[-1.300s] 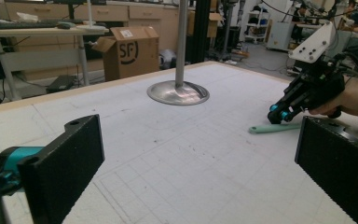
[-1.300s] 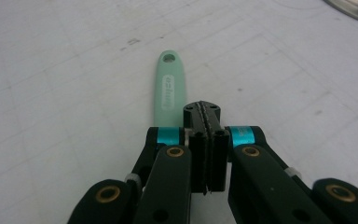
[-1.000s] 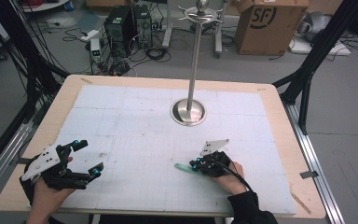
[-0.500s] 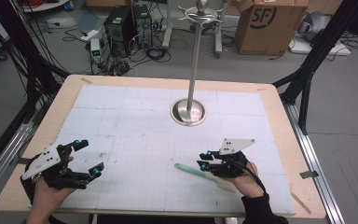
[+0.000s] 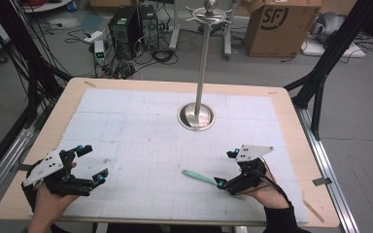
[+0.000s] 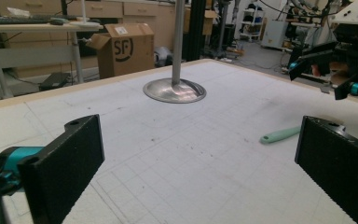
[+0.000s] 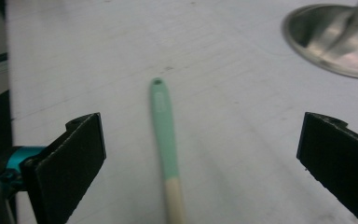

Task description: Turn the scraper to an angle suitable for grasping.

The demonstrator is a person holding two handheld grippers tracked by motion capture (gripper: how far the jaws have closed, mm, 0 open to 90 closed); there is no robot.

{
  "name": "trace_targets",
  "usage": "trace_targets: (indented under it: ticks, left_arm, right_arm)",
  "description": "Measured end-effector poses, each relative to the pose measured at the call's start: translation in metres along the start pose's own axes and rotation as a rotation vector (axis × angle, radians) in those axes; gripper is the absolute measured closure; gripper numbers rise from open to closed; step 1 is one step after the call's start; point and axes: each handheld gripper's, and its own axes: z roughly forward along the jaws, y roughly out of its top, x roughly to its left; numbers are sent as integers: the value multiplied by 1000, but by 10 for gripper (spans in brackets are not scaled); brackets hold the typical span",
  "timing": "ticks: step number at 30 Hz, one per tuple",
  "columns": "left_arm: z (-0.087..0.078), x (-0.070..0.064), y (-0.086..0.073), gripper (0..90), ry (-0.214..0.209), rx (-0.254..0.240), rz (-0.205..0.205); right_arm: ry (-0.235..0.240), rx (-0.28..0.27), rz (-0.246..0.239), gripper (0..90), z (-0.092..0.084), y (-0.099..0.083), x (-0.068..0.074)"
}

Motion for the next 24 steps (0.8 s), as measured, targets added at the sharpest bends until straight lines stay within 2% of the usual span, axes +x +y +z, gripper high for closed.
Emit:
trace_targets:
  ticks: [4, 6, 8, 16, 18, 20, 22, 24]
  left_arm:
    - [0, -1, 0, 18, -4, 4, 7]
    - [1, -1, 1, 18, -10, 3, 9]
    - [2, -2, 2, 17, -12, 4, 12]
    - [3, -3, 1, 18, -14, 8, 11]
    - [2, -4, 1, 18, -16, 12, 14]
    - [2, -4, 1, 18, -15, 10, 13]
    - [2, -4, 2, 18, -17, 7, 12]
    - [2, -3, 2, 18, -18, 6, 14]
  right_arm:
    - [7, -7, -6, 0, -3, -3, -1]
    - [14, 41, -32, 0, -1, -6, 0]
    - [18, 72, -36, 0, 2, -7, 0]
    - [28, 126, -50, 4, 11, -8, 2]
    - [38, 167, -53, 6, 12, -8, 3]
    - [39, 232, -65, 7, 16, -8, 5]
    - [34, 295, -85, 42, 21, -7, 5]
    - [42, 336, -91, 52, 25, -7, 5]
